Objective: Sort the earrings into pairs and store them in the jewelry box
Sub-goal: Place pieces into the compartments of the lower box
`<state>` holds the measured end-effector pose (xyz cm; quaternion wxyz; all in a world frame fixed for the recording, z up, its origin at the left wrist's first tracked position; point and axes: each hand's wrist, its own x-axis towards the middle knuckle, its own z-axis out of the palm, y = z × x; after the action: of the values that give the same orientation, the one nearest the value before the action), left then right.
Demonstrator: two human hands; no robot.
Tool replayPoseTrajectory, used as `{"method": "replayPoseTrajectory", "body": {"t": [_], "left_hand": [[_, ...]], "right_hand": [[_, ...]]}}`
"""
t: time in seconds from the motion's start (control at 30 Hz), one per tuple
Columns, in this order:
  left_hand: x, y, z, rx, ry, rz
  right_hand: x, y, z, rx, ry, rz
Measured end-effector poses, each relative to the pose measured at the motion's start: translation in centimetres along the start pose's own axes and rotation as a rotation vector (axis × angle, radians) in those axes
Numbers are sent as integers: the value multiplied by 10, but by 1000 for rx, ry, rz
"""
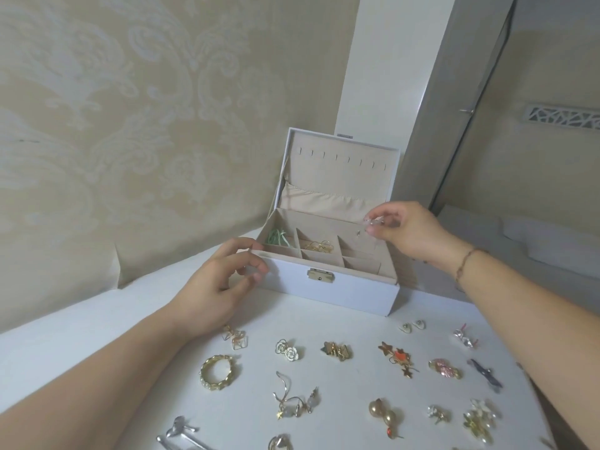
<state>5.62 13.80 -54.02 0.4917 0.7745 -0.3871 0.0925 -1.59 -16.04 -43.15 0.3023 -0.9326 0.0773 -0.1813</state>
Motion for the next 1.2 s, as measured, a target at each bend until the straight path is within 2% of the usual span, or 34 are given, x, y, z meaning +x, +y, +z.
{"method": "replayPoseTrajectory", "body": {"t": [0.13, 0.23, 0.37, 0.43, 0.53, 0.67, 0.8, 0.9, 1.03, 1.2], "left_hand": [[0, -2, 0, -4, 6, 4], [1, -1, 1, 9, 0, 11], [0, -2, 0, 21, -1, 12], [0, -3, 0, 28, 2, 14], [0, -1, -1, 35, 11, 28], [1, -2, -2, 61, 40, 58], [2, -2, -3, 70, 60, 48], [2, 0, -3, 88, 49, 51], [-1, 0, -4, 122, 26, 45], [-1, 4, -4, 105, 27, 80]], "right_hand": [[37, 22, 26, -331, -63, 56], [44, 22, 36, -635, -45, 57], [46, 17, 39, -796, -81, 23], [41, 17, 37, -727, -100, 37], [30, 10, 27, -427, -19, 40], [-10, -22, 11, -271, 115, -113], [-73, -49, 8, -101, 60, -230], [-121, -56, 19, -116, -12, -257], [-188, -64, 47, -300, -66, -329], [-247, -81, 76, -248, -99, -489]]}}
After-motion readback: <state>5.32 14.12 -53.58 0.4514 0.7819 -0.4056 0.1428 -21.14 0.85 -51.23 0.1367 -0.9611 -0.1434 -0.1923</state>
